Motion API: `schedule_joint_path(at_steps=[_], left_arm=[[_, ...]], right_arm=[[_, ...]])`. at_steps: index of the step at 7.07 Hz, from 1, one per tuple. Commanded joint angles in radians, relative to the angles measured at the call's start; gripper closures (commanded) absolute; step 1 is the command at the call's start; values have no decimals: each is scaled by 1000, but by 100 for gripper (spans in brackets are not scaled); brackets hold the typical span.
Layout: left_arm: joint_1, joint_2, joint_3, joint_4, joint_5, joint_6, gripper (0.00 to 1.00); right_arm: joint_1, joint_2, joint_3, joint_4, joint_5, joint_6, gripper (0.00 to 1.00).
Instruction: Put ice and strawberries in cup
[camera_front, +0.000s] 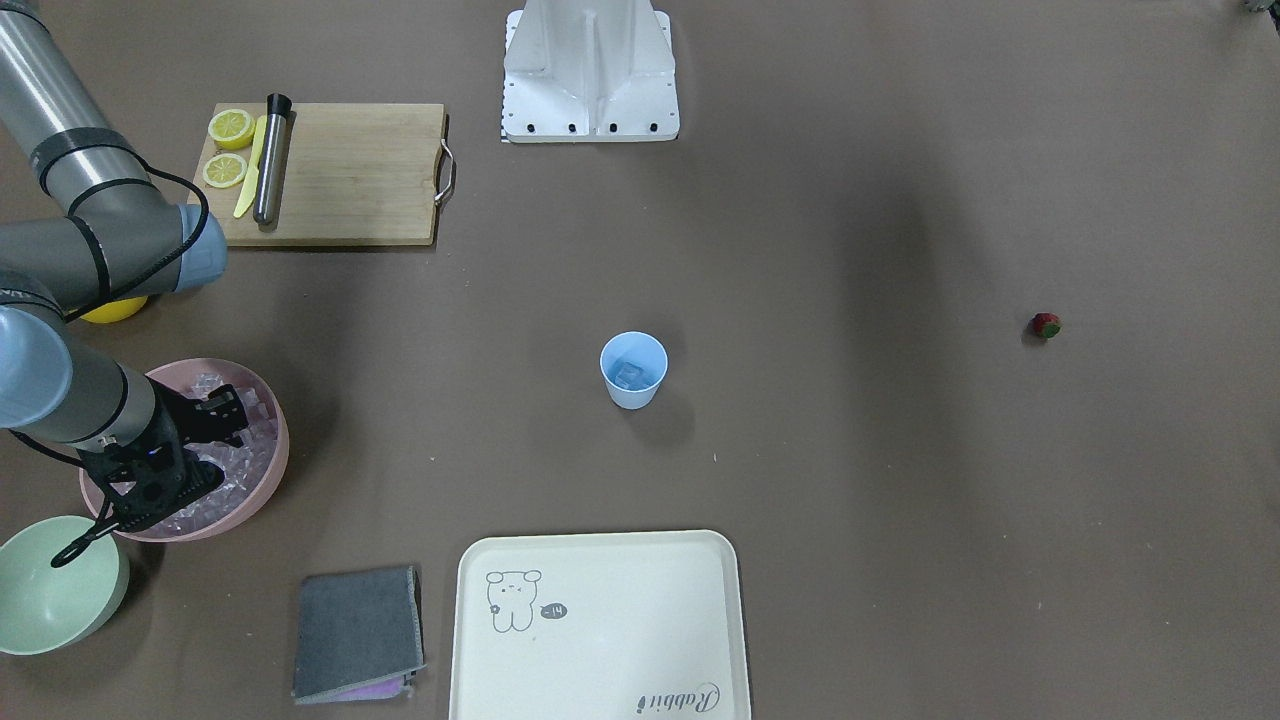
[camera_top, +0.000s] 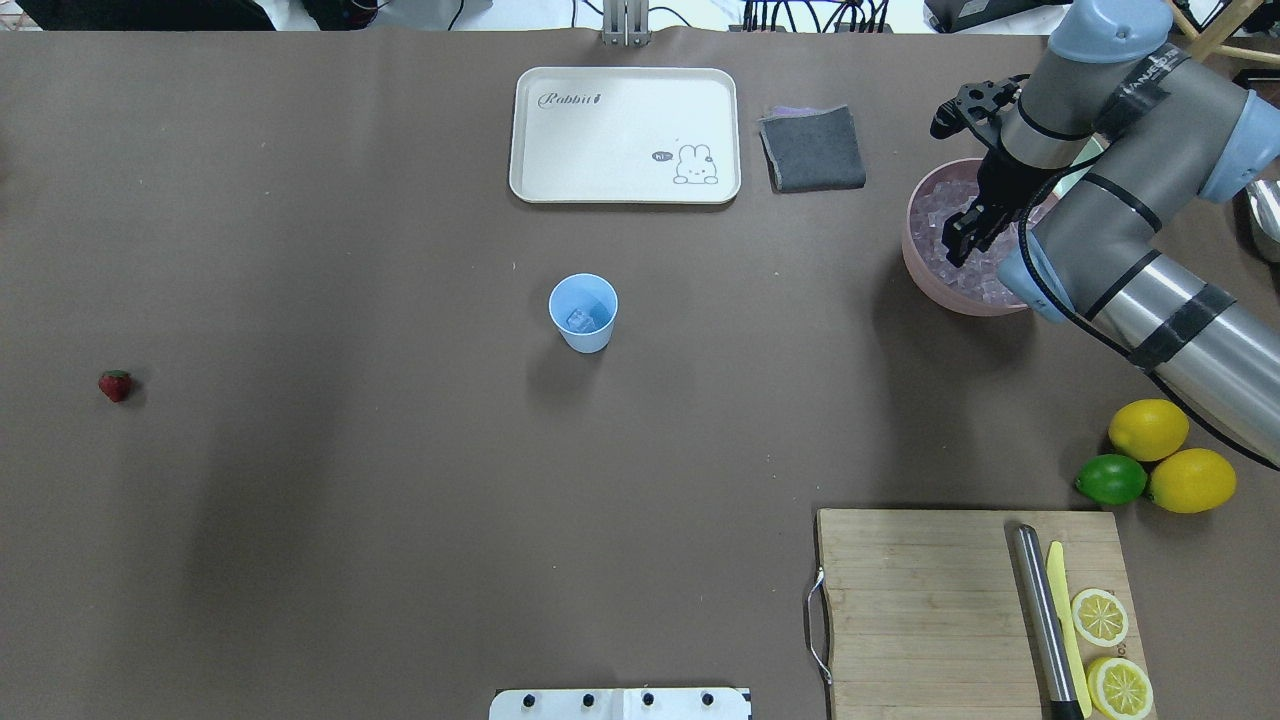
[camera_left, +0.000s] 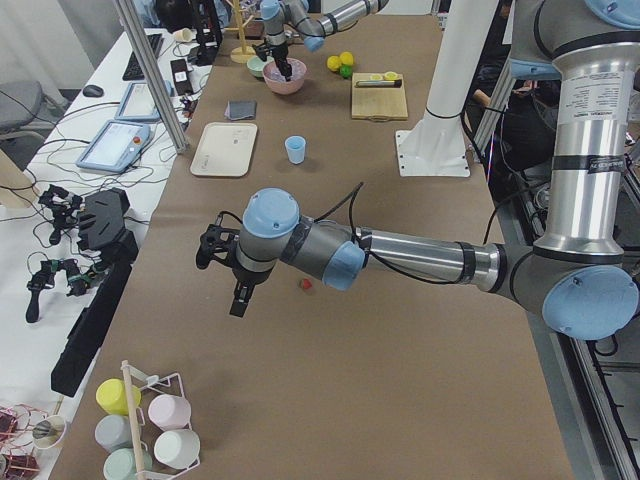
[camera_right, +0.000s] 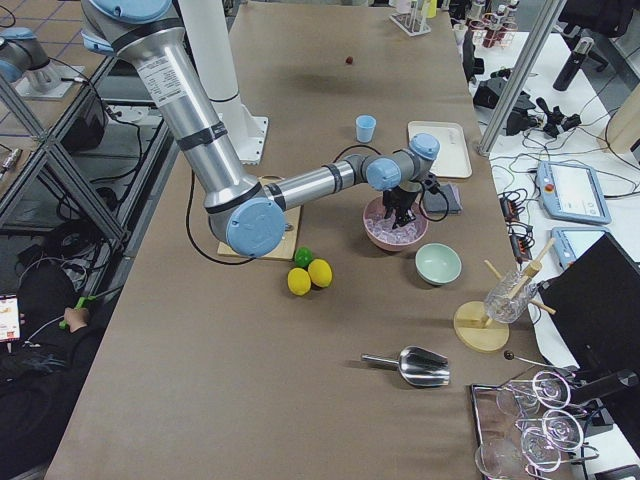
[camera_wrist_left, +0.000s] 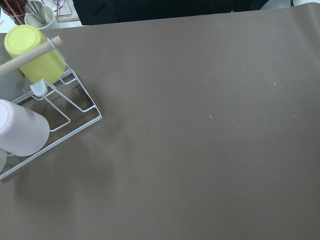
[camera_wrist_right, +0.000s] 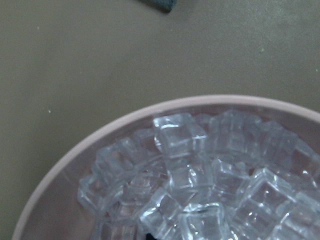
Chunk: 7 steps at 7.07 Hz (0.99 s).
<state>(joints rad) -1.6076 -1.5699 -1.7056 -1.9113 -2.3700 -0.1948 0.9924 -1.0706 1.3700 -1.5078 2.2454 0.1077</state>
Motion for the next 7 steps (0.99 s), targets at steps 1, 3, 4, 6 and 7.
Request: schedule_joint_path(at_steps=[1,3,4,6,7], left_arm=[[0,-1,1,0,0,0,2],[0,-1,-2,0,0,0,2],[0,1,-3,1,0,0,2],[0,4,-8,0,0,0,2],[0,7,-11,-2,0,0,2]], right_arm=[[3,0,3,-3,-1,-2,100],[12,1,11,-3,6,-2,100],[15,0,23,-5,8,-2,96],[14,-5,60,-15,8,88,23],[5,-3,66,-15,6,142,12]])
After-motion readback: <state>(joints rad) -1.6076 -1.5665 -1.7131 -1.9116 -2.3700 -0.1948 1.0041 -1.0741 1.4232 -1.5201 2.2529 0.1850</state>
